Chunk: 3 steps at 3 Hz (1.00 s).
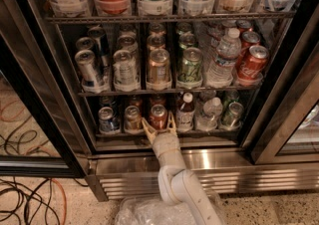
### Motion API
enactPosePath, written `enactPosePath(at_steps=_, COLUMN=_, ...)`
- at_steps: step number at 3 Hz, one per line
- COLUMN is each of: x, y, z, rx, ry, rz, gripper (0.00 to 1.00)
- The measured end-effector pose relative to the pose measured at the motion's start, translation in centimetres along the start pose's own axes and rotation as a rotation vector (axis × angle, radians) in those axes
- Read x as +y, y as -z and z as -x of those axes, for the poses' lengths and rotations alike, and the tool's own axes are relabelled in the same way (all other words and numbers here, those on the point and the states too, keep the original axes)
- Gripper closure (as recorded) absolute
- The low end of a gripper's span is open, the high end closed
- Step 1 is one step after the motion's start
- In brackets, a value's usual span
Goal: Pick coke can from bottom shelf of fridge
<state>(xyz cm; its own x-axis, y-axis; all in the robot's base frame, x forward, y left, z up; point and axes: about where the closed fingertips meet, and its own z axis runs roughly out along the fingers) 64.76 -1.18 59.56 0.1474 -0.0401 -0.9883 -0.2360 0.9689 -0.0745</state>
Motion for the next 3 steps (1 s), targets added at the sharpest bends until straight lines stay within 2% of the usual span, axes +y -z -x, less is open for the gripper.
enactPosePath(at_steps=1, x=0.05, y=-0.74, z=0.00, rx=-0.001, ry=-0.001, rz=0.000, gripper=0.28)
enactPosePath(at_steps=2, x=0.08, y=-0.94, z=-0.07, rx=-0.003, ry=-0.007, rz=-0.006, gripper=0.47)
enactPosePath(at_steps=3, x=0.08, y=-0.94, z=-0.07, rx=-0.003, ry=-0.007, rz=-0.006, gripper=0.69)
